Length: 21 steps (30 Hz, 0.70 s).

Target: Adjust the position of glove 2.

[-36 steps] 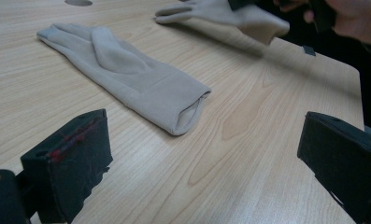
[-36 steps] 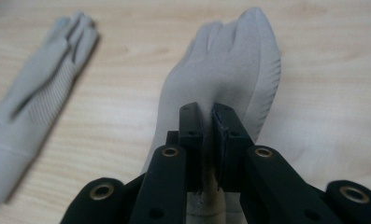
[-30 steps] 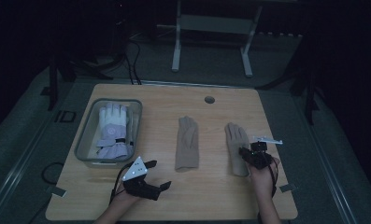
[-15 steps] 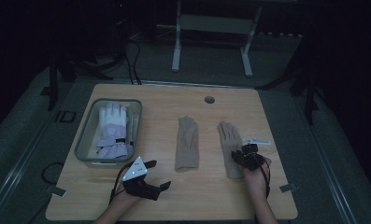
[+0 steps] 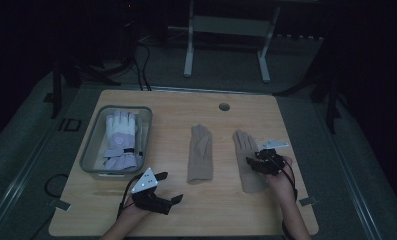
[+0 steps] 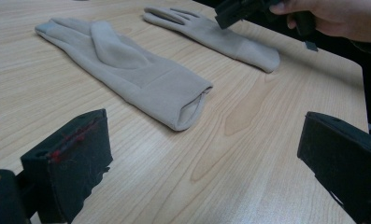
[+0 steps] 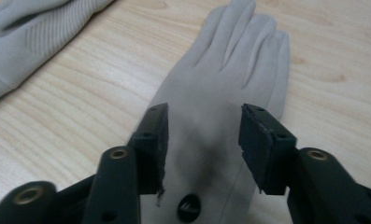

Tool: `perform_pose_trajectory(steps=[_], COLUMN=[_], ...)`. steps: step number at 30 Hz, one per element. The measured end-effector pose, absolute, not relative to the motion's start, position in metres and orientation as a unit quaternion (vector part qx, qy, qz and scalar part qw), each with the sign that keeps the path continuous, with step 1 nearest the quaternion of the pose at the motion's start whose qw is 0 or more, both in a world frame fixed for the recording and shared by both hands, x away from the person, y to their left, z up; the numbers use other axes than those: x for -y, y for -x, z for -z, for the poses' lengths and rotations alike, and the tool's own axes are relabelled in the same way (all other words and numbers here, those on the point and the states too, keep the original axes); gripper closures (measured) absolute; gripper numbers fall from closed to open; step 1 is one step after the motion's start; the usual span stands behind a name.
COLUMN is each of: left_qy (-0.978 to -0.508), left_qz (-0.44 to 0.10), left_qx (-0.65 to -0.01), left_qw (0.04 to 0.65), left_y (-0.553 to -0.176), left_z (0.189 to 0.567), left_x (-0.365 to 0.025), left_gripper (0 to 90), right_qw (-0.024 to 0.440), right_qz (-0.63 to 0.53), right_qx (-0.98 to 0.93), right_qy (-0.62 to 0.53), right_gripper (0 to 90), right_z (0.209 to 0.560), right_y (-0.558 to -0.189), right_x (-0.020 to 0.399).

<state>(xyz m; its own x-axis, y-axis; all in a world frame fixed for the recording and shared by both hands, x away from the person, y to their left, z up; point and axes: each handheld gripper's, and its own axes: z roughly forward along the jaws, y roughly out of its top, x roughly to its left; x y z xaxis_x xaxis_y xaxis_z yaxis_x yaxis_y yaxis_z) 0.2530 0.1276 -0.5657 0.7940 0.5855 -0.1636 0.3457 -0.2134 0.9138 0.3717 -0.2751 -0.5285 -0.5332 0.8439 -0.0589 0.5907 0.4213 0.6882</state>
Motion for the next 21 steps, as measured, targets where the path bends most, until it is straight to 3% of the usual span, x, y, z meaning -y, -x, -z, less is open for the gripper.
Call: perform_pose_trajectory(steps=[7,13,21], left_qy=[-0.771,-0.771,-0.767], left_qz=[-0.108,-0.112,-0.12], left_qx=[-0.303,-0.303,-0.308], left_qw=[0.55,0.549,0.551], left_y=[-0.253,-0.252,-0.252], left_z=[0.566,0.567,0.566], left_x=[-0.127,-0.126,-0.129], left_gripper=[3.0,3.1,3.1], right_qw=[0.181,0.188,0.221], right_qz=[-0.288,-0.296,-0.302], right_qx=[-0.837,-0.812,-0.778], right_qy=[-0.428,-0.466,-0.504], right_gripper=[50.2,75.6,82.8], right_z=[0.545,0.548,0.548], right_y=[-0.38,-0.376,-0.371], right_x=[0.277,0.275,0.267])
